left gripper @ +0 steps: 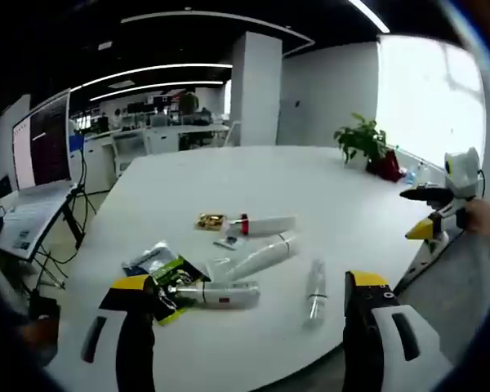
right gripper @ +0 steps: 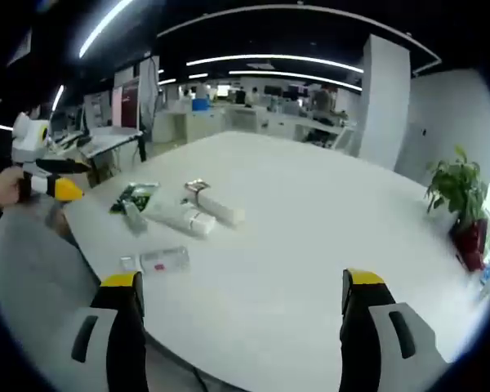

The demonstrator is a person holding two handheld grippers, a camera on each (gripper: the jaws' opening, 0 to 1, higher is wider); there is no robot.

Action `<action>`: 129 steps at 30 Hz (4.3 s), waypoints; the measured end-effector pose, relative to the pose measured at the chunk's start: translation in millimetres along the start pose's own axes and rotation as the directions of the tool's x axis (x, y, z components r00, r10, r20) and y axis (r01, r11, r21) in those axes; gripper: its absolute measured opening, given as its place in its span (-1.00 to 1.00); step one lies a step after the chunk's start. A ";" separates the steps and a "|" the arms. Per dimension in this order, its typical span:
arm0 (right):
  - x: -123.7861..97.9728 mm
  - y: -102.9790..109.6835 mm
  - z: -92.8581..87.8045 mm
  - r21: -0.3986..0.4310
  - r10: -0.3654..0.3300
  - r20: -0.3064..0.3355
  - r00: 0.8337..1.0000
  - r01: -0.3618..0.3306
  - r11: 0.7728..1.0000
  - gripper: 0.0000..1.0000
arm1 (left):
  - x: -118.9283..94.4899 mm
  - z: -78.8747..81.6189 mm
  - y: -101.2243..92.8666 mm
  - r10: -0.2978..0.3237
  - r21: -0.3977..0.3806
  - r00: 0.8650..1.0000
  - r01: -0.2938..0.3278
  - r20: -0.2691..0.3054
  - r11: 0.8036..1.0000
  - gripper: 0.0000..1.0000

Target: Arrange the skincare products in the storage area until every visible bottle or jar stands upright without overlapping.

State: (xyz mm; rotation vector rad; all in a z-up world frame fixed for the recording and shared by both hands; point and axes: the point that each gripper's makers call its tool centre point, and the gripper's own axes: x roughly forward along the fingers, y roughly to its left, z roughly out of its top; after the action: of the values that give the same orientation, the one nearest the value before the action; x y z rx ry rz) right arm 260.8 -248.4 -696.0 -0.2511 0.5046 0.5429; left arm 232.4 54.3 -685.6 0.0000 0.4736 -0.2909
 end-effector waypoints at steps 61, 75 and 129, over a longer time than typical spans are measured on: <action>3.8 2.1 -5.7 -0.017 0.016 -0.025 1.000 -0.016 1.000 0.99 | 0.9 -2.3 3.0 0.010 0.008 1.000 -0.010 -0.011 1.000 0.76; 5.8 12.4 -0.9 -0.048 0.045 -0.033 0.998 -0.047 0.998 0.99 | 0.8 -2.6 0.5 0.008 0.012 1.000 -0.008 -0.021 1.000 0.75; 135.2 20.4 55.4 -0.292 0.239 -0.213 0.947 -0.295 0.910 0.64 | 1.7 -7.9 5.8 0.018 0.010 0.998 -0.017 -0.053 1.000 0.62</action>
State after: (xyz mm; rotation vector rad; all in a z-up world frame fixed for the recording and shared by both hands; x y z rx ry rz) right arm 371.1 -153.7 -721.1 -0.5494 0.6244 0.8796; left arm 231.9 59.9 -693.8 0.0210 0.5247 -0.2767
